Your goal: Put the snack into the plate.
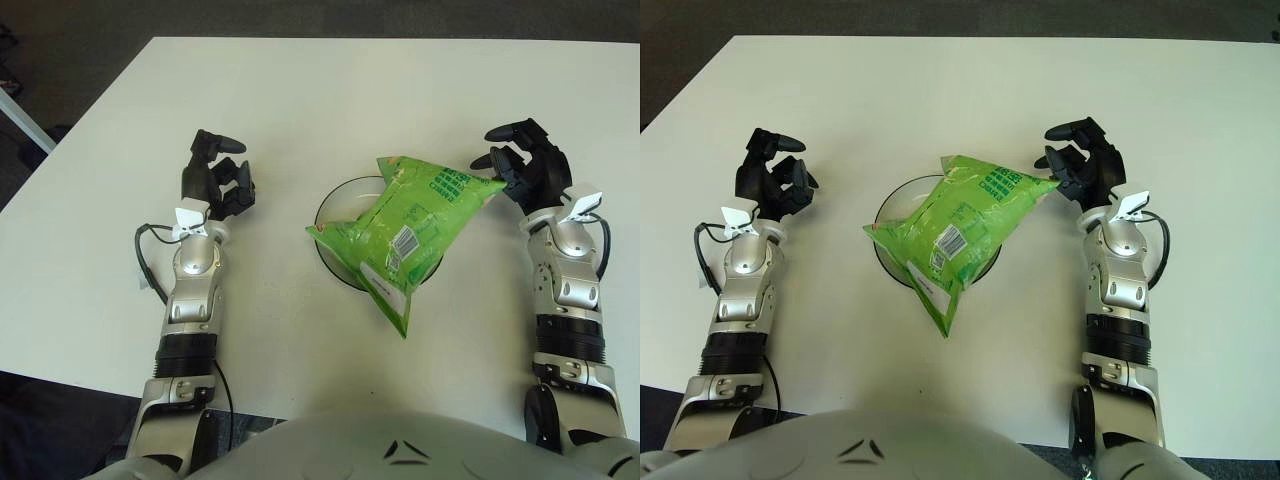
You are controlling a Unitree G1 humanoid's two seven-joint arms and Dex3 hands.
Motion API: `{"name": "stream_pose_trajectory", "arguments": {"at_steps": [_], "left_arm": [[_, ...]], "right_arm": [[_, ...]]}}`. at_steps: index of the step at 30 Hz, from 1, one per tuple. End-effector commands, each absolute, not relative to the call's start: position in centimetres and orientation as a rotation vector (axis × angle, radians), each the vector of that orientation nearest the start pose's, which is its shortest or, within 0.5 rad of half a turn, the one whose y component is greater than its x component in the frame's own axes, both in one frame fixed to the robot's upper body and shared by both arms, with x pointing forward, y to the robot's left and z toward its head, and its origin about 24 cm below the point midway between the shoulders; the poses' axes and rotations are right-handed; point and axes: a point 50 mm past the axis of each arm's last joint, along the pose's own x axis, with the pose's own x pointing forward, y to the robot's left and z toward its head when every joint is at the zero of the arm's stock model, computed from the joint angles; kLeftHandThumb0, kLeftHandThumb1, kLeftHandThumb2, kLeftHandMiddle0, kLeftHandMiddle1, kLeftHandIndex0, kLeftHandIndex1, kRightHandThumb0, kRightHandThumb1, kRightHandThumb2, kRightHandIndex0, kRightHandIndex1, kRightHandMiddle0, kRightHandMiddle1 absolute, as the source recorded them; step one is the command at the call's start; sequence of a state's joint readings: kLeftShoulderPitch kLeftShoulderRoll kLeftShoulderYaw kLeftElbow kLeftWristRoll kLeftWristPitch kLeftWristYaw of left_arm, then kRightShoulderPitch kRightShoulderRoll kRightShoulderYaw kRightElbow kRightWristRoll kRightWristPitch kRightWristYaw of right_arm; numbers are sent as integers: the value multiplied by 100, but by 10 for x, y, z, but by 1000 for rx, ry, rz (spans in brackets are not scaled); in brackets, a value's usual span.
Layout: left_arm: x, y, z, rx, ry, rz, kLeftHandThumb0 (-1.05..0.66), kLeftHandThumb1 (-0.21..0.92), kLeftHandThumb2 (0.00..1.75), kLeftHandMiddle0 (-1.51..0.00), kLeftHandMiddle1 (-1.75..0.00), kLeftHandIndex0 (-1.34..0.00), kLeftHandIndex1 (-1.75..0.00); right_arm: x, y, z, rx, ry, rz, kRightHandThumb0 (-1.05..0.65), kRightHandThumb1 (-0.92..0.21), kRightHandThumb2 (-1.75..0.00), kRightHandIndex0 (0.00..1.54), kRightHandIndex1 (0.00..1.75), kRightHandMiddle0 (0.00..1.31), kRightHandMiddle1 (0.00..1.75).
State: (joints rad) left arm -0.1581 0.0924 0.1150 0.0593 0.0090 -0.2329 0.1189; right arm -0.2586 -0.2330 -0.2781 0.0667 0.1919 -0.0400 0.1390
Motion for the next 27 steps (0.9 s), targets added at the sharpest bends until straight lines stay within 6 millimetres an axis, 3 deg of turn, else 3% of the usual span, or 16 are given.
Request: {"name": "stream_pose_trajectory", "arguments": {"at_steps": [1,13,16,21,22,24,27], "left_arm": [[262,184,48,45,-154,212,-39,66,87,-84,-175,-36,-175],[262,184,48,43,-154,208,-39,66,86,-84,-175,-36,-175],[262,185,48,43,-154,207,-39,66,87,-84,-175,-36,-175],[262,185,48,43,-154,205,-39,66,87,-84,-175,-36,-175],[262,185,48,43,-154,205,-39,66,87,-84,-175,-36,-175],[261,185,48,42,-154,205,-39,66,87,-84,-175,-36,-175],[261,186,49,43,-154,205,-39,66,87,-84,-175,-36,-175]], "right_arm": [[278,-232,81,59,-186,-90,0,-51,-106,47,172,35,165],[261,-221,53,134,-91,-89,0,-45,-108,49,175,48,152],[261,-220,51,194,-98,-116,-25,-59,-94,66,175,40,167],[259,-216,45,221,-104,-154,-36,-65,-87,78,175,36,173],[259,-215,44,213,-110,-166,-26,-71,-70,83,175,48,174],[258,-213,43,130,-143,-211,-18,-81,-46,88,175,60,174],[257,-211,44,-6,-194,-266,-12,-88,-29,93,175,69,174]]}}
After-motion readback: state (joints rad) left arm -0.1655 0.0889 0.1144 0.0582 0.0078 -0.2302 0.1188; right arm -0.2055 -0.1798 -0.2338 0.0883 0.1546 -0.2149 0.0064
